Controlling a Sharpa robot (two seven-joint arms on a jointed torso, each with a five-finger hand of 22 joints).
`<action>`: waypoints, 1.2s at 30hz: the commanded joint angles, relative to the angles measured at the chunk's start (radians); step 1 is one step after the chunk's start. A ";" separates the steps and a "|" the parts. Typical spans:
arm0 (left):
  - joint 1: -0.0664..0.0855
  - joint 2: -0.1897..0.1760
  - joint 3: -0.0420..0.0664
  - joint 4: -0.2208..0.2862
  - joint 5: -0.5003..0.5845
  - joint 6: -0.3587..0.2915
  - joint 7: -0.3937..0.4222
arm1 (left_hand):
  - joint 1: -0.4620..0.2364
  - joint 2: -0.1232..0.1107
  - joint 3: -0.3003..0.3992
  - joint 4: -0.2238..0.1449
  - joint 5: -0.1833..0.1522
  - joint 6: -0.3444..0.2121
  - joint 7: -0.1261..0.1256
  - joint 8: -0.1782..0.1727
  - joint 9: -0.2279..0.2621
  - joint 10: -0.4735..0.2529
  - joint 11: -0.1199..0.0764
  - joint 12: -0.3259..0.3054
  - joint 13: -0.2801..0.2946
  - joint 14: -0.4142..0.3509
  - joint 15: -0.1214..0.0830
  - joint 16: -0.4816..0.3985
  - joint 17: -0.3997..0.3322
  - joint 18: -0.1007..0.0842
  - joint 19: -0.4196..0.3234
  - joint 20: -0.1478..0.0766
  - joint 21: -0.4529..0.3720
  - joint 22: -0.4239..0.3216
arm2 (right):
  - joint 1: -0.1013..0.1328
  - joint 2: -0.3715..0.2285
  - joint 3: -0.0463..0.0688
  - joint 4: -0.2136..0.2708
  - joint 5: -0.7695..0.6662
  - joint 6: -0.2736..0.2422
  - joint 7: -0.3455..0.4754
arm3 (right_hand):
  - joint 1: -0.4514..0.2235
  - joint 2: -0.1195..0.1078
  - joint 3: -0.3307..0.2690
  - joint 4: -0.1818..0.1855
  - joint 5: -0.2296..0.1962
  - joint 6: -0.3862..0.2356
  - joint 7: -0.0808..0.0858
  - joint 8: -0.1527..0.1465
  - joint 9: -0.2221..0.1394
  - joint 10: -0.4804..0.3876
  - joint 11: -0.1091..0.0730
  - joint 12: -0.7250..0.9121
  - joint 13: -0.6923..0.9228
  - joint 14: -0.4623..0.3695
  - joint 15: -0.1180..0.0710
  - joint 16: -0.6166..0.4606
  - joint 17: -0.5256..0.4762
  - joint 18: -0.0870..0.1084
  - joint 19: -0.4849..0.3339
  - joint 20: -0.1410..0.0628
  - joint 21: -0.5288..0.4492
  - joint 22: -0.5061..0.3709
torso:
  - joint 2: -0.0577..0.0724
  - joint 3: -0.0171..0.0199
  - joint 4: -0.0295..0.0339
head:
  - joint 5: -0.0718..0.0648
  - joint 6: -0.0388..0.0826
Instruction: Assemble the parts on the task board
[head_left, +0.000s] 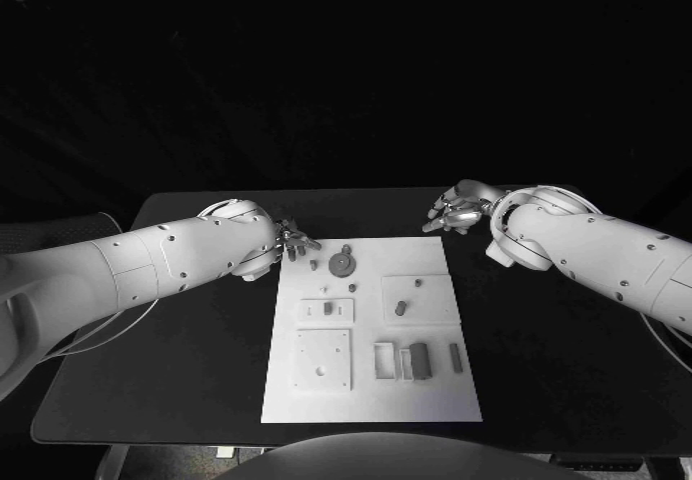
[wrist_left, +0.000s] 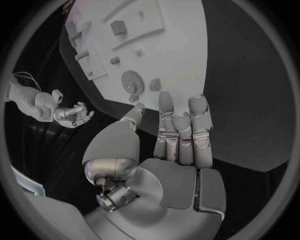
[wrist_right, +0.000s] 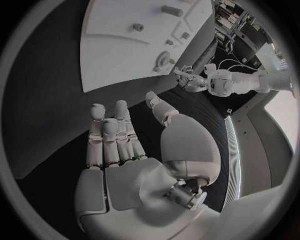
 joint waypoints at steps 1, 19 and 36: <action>0.001 0.005 0.000 -0.005 -0.001 0.030 0.006 | 0.007 -0.002 -0.009 0.001 0.005 0.006 0.000 -0.007 -0.001 0.007 0.000 -0.001 0.002 0.007 0.000 0.006 0.002 0.060 0.006 0.000 0.006 0.022 | 0.000 0.001 0.000 0.000 -0.002 0.012 0.005 | -0.010 0.000 0.001 0.008 0.004 -0.002 0.007 -0.006 -0.001 -0.002 0.005 0.006 -0.001 -0.001 -0.008 0.001 -0.001 0.009 -0.007 -0.001 -0.003 0.015 | 0.000 0.0005 0.0001 | -0.001 0.001; -0.005 0.047 -0.009 -0.061 -0.001 0.078 0.013 | 0.026 -0.010 0.000 0.023 0.009 0.008 0.001 -0.015 -0.003 0.007 0.000 -0.005 0.013 0.006 0.000 0.006 0.002 0.059 0.006 -0.001 0.009 0.020 | -0.001 0.006 0.000 -0.001 -0.002 0.013 0.005 | -0.009 0.000 0.001 0.008 0.004 -0.002 0.007 -0.006 -0.001 -0.003 0.005 0.006 -0.001 -0.001 -0.008 0.001 -0.001 0.009 -0.007 -0.001 -0.003 0.015 | 0.000 0.0005 -0.0004 | -0.001 -0.002; -0.010 0.057 -0.011 -0.076 0.003 0.103 0.032 | 0.076 -0.045 0.049 0.074 -0.013 0.006 0.004 -0.025 -0.003 0.002 0.004 -0.016 0.031 0.002 0.003 0.005 0.002 0.056 0.002 0.000 0.014 0.021 | -0.001 0.008 0.000 -0.001 -0.002 0.016 0.007 | -0.009 0.000 0.001 0.008 0.004 -0.002 0.007 -0.006 -0.002 -0.003 0.005 0.007 -0.002 -0.001 -0.008 0.001 -0.002 0.009 -0.007 -0.001 -0.003 0.015 | -0.001 0.0009 0.0001 | -0.003 -0.003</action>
